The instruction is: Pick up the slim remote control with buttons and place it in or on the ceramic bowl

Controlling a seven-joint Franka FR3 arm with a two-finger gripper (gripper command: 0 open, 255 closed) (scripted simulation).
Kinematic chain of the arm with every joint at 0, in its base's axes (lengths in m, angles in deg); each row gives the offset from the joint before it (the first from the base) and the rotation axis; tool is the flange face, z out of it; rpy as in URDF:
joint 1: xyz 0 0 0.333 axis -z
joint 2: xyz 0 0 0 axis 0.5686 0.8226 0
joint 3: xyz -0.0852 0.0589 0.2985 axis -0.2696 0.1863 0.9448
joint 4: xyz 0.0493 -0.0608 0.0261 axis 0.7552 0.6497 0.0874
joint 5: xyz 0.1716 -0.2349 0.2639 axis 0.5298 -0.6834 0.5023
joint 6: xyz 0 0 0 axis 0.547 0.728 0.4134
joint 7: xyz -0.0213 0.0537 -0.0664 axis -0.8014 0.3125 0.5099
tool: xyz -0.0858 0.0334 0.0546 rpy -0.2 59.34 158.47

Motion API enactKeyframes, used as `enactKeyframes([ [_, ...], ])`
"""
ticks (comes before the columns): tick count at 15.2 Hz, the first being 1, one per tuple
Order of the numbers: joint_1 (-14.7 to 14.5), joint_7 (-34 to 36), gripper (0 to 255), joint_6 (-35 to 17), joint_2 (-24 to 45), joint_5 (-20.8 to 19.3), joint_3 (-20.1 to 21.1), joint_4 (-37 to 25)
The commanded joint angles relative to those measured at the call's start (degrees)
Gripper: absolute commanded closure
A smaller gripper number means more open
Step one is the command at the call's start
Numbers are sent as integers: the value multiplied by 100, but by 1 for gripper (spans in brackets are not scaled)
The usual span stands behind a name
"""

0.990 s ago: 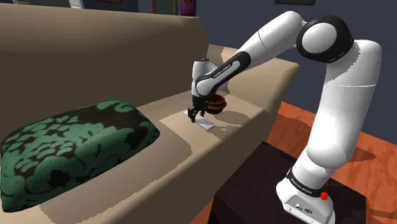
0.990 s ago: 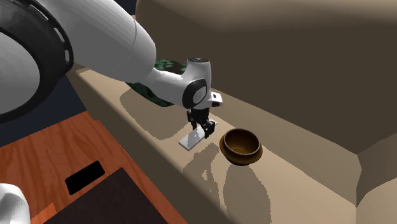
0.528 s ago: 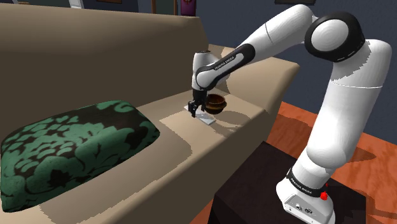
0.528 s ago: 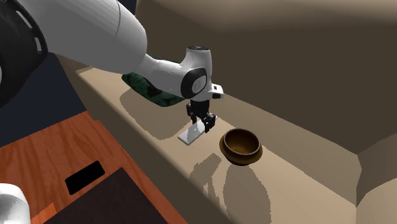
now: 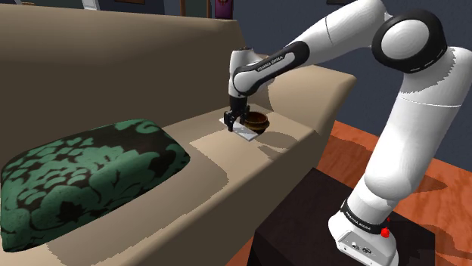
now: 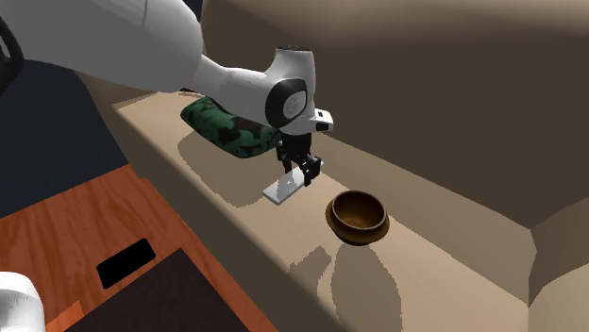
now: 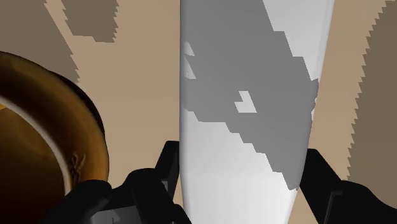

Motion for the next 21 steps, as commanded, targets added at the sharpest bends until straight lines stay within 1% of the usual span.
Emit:
enactKeyframes([
  [1,6,-24,255,140,-87,25,2,-55],
  [14,16,-119,255,1081,-469,133,12,-623],
  [15,16,-119,255,1084,-470,134,12,-624],
  [21,430,-904,255,1123,-275,140,-354,-885],
])
